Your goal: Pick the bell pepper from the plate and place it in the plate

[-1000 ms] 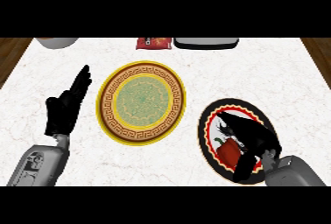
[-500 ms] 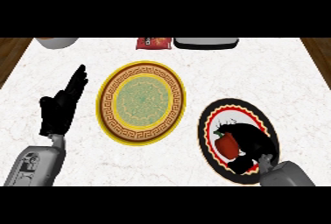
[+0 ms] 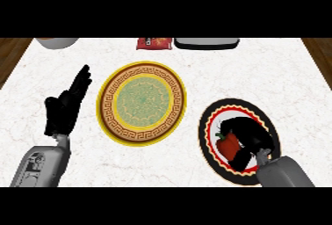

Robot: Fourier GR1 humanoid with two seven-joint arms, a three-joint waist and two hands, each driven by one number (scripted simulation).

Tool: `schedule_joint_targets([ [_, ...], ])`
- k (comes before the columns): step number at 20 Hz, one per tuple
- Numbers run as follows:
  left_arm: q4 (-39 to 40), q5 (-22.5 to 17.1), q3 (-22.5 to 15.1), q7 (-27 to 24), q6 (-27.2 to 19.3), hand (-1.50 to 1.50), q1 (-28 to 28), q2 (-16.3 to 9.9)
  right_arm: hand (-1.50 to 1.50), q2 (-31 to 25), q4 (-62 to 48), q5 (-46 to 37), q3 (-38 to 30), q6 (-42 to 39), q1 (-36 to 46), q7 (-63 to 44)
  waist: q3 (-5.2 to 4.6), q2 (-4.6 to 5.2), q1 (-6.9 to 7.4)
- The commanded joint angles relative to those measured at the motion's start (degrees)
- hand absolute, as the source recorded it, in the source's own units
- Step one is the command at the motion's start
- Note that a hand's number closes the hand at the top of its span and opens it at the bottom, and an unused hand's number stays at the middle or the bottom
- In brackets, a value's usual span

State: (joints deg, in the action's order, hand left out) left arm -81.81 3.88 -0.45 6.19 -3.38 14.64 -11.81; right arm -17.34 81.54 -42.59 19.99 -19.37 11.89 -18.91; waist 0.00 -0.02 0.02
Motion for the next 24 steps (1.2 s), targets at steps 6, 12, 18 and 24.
schedule_joint_targets([
  [6, -2.1, -0.2, 1.4, -0.4, 0.0, 0.00, -3.0, -0.7, 1.50, 4.6, 12.0, -11.4, -2.5, 13.5, -11.4, -21.0, -0.10, -0.77, -1.87],
  [12, 0.0, 1.0, 0.9, 0.2, -0.8, 0.00, -1.6, 0.0, 1.50, 7.7, 27.3, -27.3, 4.4, 24.7, -14.6, -28.7, -0.07, -0.57, -1.79],
  [18, 2.0, 0.0, 1.5, -0.3, 0.9, 0.00, 0.7, -0.2, 1.50, 8.6, 40.9, -35.9, 11.6, 20.8, -11.6, -30.8, -0.06, -0.21, -0.62],
  [24, -0.6, 1.3, 0.2, 0.6, 0.2, 0.00, 0.3, 1.1, 1.50, 17.1, 32.9, -37.6, 19.9, 18.8, 1.3, -35.2, -0.02, -0.01, 0.43],
])
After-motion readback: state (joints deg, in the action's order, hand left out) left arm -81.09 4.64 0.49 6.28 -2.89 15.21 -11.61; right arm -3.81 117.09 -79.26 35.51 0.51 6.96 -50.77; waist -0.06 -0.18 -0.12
